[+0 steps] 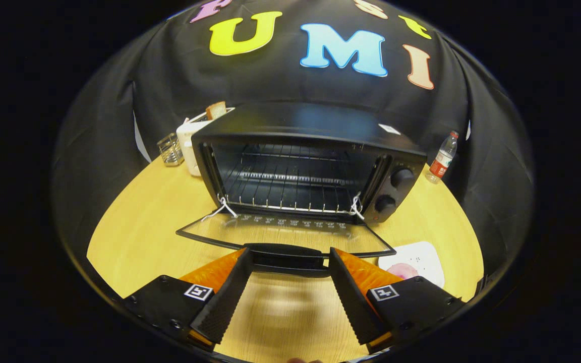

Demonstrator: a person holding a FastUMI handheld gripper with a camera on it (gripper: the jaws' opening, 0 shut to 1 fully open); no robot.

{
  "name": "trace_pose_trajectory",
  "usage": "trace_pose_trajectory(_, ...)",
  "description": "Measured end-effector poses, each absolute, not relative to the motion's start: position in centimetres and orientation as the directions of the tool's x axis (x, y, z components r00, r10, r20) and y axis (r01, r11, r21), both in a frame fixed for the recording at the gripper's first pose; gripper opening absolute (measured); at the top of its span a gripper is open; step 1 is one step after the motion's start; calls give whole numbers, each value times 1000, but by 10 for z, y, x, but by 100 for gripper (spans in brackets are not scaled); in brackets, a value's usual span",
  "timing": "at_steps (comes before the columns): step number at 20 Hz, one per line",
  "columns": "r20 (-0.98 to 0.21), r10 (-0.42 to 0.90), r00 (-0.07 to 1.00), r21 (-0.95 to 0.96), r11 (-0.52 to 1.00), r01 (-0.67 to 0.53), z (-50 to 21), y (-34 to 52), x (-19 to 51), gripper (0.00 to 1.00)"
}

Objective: Open the toaster oven, put the food inside, and close the toaster oven door.

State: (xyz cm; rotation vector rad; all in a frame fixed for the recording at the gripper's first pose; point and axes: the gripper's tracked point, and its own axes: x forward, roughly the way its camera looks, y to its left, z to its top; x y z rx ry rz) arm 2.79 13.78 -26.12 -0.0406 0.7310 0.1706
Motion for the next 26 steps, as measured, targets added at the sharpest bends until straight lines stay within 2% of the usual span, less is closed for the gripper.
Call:
trace_pose_trajectory(5,-765,175,620,74,980,-184,-297,137,-1,98)
trace_pose_trajectory(13,-721,217,658,46,963,-266,-265,98,-23,98)
trace_pose_trajectory(21,-685,137,715,46,988,-145,-221,7,-31,98)
trace_pose_trajectory(26,-686,64,725,6,997,-82,-220,-49,-27,98)
